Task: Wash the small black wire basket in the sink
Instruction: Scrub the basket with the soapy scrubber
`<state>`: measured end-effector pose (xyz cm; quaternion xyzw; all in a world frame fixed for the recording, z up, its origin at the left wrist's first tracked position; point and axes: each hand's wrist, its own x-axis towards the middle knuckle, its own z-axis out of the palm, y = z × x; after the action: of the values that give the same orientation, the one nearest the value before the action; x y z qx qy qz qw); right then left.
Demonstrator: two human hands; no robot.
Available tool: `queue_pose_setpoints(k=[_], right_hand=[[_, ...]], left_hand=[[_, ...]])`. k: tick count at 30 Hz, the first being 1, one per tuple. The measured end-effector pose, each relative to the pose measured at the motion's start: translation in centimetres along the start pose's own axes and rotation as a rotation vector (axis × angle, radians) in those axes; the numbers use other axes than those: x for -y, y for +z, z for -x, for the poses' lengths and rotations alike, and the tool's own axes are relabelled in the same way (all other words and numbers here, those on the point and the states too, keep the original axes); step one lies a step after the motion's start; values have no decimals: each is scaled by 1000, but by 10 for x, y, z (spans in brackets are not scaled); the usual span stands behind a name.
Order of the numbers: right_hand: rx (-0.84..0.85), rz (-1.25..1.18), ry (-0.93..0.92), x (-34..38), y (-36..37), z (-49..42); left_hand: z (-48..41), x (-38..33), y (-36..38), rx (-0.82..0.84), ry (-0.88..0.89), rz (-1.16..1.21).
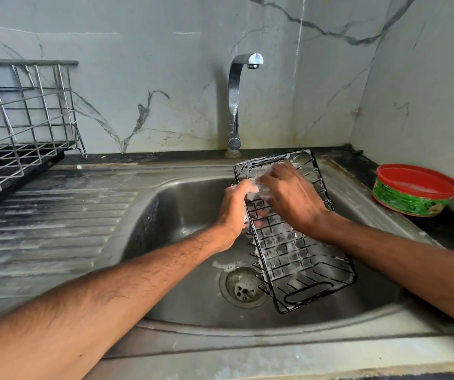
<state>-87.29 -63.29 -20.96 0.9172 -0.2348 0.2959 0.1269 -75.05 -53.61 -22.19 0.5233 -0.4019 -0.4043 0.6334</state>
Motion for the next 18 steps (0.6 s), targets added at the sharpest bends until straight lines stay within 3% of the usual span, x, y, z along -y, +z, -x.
queue_pose_setpoints(k=[13, 18], right_hand=[[258, -12, -112, 15, 4, 3], [190, -10, 58, 2, -16, -2]], left_hand=[[-2, 2, -3, 5, -77, -16], [-3, 1, -4, -12, -112, 10]])
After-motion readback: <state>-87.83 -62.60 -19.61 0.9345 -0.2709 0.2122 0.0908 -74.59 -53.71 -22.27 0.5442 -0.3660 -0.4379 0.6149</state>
